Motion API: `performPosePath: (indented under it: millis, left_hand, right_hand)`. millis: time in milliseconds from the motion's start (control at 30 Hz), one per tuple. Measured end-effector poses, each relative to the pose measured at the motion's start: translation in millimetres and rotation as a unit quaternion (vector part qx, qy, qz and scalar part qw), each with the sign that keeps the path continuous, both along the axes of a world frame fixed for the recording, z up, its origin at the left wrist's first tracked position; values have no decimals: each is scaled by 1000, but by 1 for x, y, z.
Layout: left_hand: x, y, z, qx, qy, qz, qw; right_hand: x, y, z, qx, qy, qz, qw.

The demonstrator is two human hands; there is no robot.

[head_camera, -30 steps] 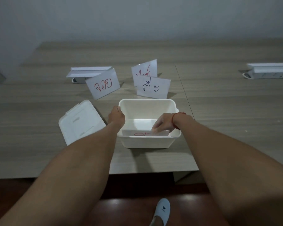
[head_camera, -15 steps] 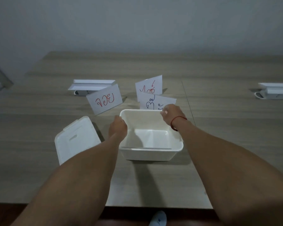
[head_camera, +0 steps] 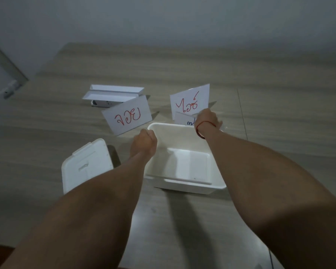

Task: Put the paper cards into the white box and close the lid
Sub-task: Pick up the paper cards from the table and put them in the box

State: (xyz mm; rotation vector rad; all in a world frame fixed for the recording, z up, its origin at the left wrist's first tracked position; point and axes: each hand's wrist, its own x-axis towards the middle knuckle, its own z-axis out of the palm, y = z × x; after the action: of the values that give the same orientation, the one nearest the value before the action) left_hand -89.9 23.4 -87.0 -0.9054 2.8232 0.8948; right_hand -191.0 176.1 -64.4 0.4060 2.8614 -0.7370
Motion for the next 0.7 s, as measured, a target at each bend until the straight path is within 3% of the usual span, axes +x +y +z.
performPosePath:
  millis: [133, 300, 567, 700]
  left_hand:
    - [-1, -3, -1, 22, 18, 6, 1000]
    - [10, -2, 5, 64, 15, 14, 998]
    - [36, -2, 22, 121, -33, 10, 992]
    - [46, -2, 26, 142, -32, 10, 989]
  right_hand:
    - [-1, -3, -1, 6, 16, 40, 999]
    - [17, 11, 11, 15, 116, 130, 985]
    - [46, 22, 86, 48, 276, 126, 952]
    - [67, 22, 101, 45, 249, 149, 956]
